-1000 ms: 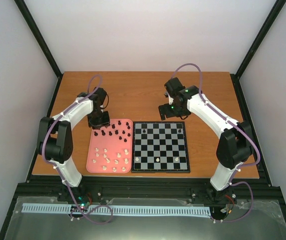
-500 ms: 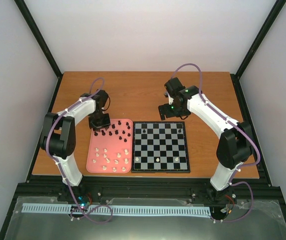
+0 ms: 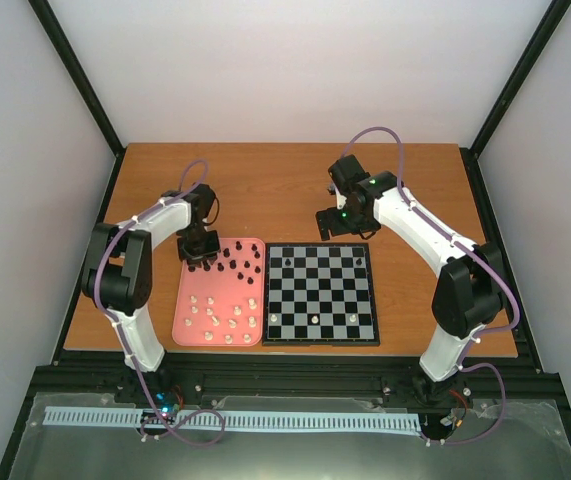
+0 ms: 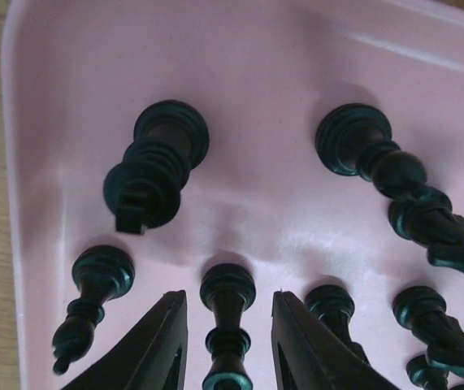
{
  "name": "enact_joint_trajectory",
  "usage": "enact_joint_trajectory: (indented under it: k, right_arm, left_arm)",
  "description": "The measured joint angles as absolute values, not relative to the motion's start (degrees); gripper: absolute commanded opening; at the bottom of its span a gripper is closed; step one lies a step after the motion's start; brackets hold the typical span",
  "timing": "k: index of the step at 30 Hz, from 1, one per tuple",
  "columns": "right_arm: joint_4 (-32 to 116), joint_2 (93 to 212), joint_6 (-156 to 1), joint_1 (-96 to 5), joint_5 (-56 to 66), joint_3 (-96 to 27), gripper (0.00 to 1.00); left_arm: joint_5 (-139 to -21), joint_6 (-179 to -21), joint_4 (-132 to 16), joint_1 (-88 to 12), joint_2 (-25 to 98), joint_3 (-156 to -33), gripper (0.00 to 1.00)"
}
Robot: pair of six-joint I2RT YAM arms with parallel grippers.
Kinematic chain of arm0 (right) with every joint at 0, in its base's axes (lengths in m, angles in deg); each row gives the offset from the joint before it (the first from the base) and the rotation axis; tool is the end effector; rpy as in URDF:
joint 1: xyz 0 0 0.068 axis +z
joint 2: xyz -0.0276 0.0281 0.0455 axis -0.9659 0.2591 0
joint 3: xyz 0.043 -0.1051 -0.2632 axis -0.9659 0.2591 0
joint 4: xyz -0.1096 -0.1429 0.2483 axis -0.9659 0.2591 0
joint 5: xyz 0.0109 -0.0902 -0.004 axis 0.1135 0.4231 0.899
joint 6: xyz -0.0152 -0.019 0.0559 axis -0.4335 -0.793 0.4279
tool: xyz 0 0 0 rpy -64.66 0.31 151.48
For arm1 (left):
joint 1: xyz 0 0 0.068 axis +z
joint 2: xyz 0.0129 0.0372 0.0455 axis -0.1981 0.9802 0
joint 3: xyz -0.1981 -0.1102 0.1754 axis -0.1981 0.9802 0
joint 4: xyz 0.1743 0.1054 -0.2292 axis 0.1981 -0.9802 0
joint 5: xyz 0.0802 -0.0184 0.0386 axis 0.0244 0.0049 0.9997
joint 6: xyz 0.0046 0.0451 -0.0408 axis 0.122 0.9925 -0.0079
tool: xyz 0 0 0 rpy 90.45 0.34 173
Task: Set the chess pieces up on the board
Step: Pick up the chess piece from the storage box.
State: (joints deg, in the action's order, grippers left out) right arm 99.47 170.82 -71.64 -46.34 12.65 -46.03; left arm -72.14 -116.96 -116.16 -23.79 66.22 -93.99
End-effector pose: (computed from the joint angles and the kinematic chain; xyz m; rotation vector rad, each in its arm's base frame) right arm 0.3569 0.1948 0.2702 -0.3869 2.7855 0.1654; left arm 0.3615 -0.0798 0.1488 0.4449 -3.1092 0.0165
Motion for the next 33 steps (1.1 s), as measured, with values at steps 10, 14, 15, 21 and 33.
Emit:
enact_joint_trajectory:
  k: [10, 14, 15, 21, 33]
  right_arm:
    - [99.67, 170.82, -71.61, -46.34, 12.61, -46.03, 1.00]
    - [99.67, 170.82, -71.59, -46.34, 12.61, -45.94, 0.99]
    - [99.60, 170.82, -71.61, -46.34, 12.61, -45.83, 0.99]
    - [99.64, 170.82, -71.61, -46.34, 12.50, -45.59, 1.00]
    - [99.67, 170.82, -71.61, -46.34, 12.50, -45.59, 0.99]
  left_arm:
    - [-73.26, -116.80, -115.42, -23.70, 66.90, -94.01, 0.30]
    - [-73.23, -116.63, -115.44, -23.70, 66.90, -94.01, 0.24]
    - [-73.21, -116.56, -115.44, -23.70, 66.90, -94.01, 0.22]
    - [-72.78, -116.45, -115.50, -23.70, 66.90, -93.99, 0.19]
    - [-71.97, -116.43, -116.25, -23.70, 66.88, -94.01, 0.01]
